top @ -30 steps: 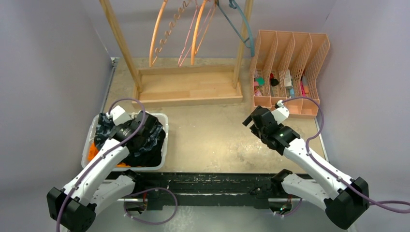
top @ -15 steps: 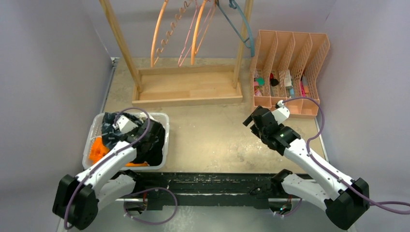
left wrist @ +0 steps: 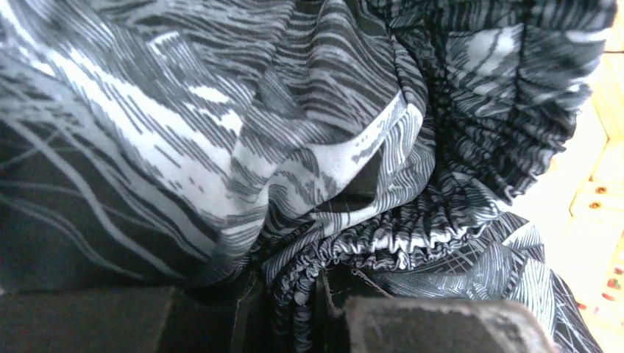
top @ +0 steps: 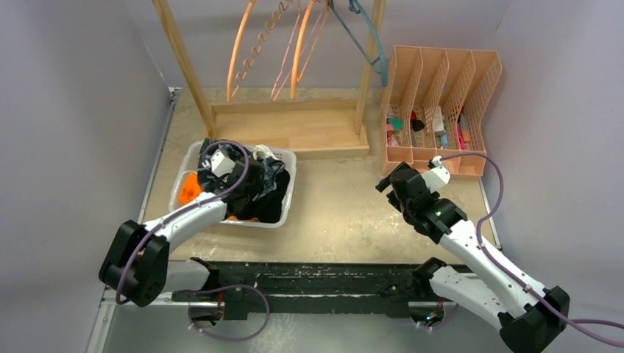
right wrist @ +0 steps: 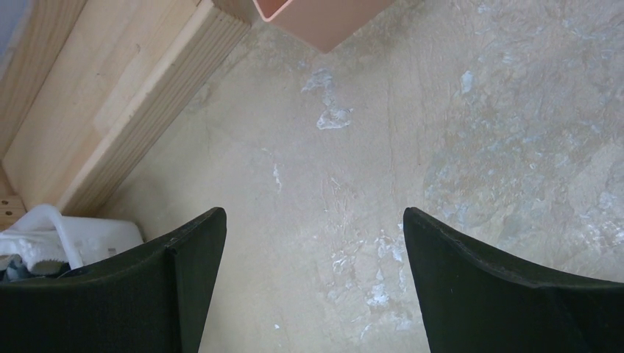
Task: Remove the shorts from the hanger
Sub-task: Place the shorts in the basket.
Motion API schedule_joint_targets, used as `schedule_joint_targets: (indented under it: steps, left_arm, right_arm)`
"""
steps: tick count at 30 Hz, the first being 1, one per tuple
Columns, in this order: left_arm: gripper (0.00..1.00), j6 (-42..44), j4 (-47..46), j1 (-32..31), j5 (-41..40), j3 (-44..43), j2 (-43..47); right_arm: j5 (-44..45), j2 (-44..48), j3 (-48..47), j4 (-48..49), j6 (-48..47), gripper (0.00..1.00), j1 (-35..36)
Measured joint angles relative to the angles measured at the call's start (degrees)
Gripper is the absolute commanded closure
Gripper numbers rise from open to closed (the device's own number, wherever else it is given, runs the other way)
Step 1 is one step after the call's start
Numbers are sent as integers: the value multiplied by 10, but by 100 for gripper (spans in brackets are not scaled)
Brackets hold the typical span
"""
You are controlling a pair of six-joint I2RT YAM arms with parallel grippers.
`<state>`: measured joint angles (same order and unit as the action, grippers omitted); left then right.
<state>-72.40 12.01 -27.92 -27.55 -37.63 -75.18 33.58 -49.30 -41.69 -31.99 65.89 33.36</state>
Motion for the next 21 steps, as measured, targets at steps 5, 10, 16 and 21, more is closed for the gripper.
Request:
schedule_joint_targets:
  steps: [5, 10, 16, 21]
  left_arm:
    - [100, -5, 82, -6, -7, -10, 65]
    - [100, -26, 239, -11, -63, -48, 153]
    - [100, -46, 325, -11, -108, -48, 232]
    - [91, -45, 275, -11, -67, 30, 209]
  right_arm:
    - [6, 5, 0, -11, 5, 10, 0]
    - [5, 0, 0, -7, 5, 10, 0]
    - [0, -29, 0, -3, 4, 10, 0]
    - [-1, -42, 0, -3, 3, 10, 0]
